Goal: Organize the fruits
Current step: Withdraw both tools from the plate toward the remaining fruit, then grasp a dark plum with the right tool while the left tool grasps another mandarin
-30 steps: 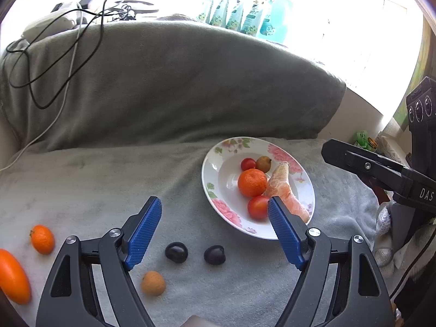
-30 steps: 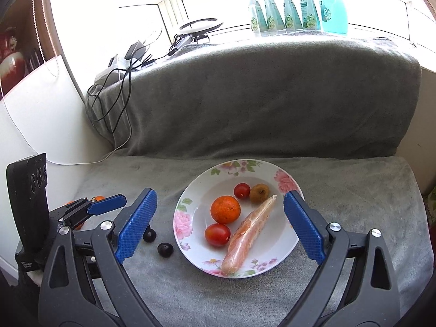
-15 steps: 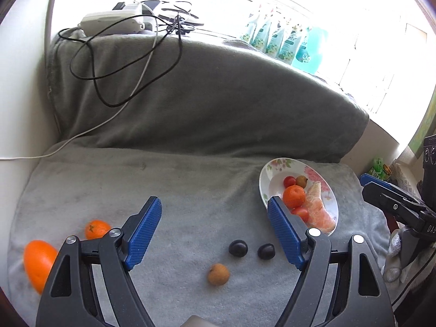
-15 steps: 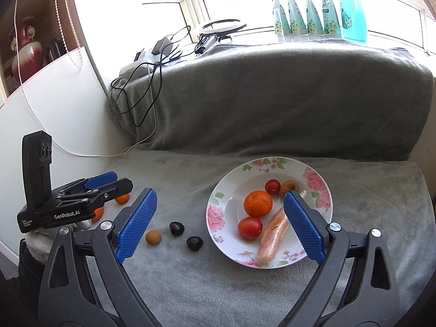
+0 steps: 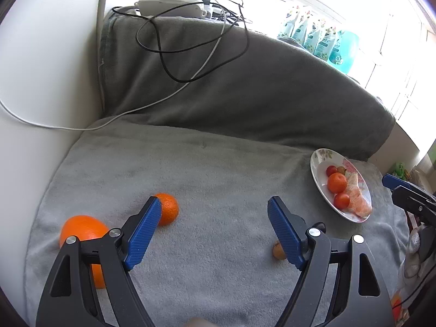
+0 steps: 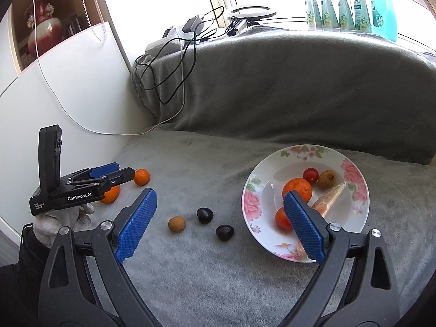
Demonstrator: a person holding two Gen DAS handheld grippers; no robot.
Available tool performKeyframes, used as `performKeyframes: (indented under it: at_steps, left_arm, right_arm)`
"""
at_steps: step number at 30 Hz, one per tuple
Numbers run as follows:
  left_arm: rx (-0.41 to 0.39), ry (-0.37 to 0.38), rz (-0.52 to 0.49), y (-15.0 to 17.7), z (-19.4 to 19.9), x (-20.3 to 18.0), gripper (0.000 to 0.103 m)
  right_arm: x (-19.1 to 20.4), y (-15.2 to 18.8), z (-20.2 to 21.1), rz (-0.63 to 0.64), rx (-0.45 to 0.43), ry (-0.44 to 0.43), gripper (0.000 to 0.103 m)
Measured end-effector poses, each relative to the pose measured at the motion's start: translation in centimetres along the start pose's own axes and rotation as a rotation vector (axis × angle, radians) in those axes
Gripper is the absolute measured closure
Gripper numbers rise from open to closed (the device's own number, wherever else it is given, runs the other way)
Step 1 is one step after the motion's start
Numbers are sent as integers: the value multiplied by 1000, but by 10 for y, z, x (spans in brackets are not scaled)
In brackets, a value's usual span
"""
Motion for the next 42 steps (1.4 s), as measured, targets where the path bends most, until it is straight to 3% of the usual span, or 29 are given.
performKeyframes:
  at_steps: [6,12,21,35,42]
  left_arm:
    - [-6,-18,19,7,-3,12,23]
    - [5,-28,29,12,-12,18,23]
    - [0,-60,6,12,-24,20,28]
    - [-19,-109,-44,8,-32,18,37]
    - [10,-65,-19,10,-38,18,43]
  right_arm:
    - [11,6,-15,7,31,-30,7]
    - [23,14,-29,48,74,-32,19]
    - [28,30,-62,82,172,-22,56]
    - [19,37,-88,97,217,12,58]
    - [20,37,-94,114,227,12,59]
Point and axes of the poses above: each gripper's, at about its wrist camera, not at the fingertips, and z roughly against the way its jaws point, x to its left, y to its underside, the point moved 7 cm from there along -z, roughly the way its jaws point, and after that the axes turned 3 degrees about -y, right-handed, at the moved point
